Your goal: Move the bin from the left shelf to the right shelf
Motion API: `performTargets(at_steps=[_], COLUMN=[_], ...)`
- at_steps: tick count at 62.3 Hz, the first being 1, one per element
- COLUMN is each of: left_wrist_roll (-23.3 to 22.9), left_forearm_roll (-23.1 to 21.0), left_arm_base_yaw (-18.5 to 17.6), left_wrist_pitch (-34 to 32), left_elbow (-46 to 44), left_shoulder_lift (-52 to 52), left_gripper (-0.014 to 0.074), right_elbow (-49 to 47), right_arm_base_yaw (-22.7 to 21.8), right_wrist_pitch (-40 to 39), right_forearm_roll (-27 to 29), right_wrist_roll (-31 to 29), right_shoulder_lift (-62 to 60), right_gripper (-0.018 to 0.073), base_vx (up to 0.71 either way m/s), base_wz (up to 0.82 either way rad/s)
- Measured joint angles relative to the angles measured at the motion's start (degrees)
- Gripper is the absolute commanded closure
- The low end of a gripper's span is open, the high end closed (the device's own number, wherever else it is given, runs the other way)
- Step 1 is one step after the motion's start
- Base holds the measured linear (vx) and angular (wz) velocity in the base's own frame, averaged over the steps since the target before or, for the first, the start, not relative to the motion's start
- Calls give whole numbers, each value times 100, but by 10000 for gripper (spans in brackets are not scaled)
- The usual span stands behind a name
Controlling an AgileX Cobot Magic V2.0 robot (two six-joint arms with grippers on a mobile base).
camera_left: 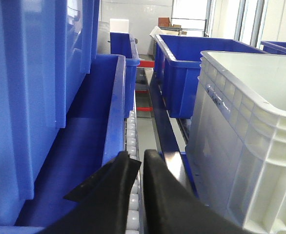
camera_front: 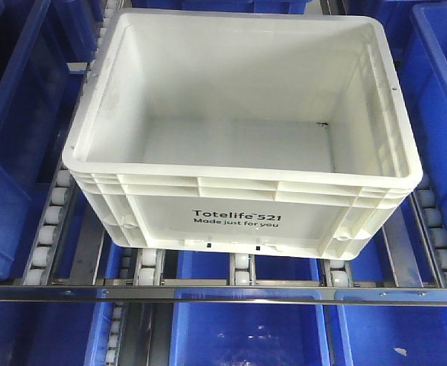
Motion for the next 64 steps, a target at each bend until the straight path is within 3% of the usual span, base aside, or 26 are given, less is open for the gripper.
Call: performTargets(at_steps=[23, 64], left_wrist_roll=[0, 0], left_forearm_roll=[0, 0], left_arm_base_yaw=[0, 0], left_wrist_pitch=[0, 0], left_elbow=[0, 0], left_shoulder_lift=[0, 0], left_gripper=[541, 541], right_elbow=[0, 0], right_arm_base_yaw=[352, 352], right_wrist_pitch=[-142, -142], right_forearm_roll=[-5, -5], right_wrist_roll=[0, 0], right_shoulder_lift=[0, 0], right_gripper=[568, 568], base_vx=[0, 0], base_wz=[0, 0])
